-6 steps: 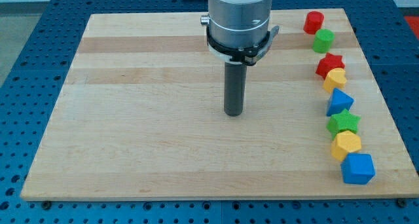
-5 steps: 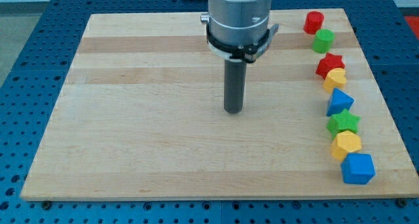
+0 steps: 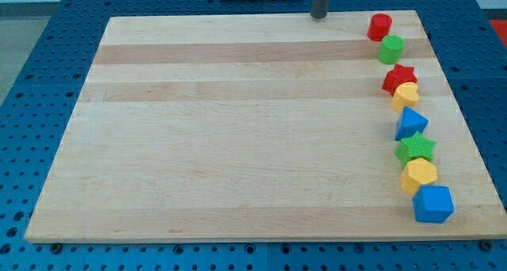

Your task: Move the green circle into the red star

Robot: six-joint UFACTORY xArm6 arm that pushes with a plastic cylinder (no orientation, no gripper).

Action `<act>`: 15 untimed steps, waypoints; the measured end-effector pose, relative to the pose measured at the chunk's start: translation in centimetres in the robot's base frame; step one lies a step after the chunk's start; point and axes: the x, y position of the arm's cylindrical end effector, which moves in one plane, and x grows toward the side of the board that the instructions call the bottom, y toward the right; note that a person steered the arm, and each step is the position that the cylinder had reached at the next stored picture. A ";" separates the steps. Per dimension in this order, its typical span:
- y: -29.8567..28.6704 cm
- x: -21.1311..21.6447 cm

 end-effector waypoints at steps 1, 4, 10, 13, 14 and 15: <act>0.8 0.0; 2.2 0.0; 16.1 3.4; 15.8 6.4; 16.4 0.4; 16.3 -0.1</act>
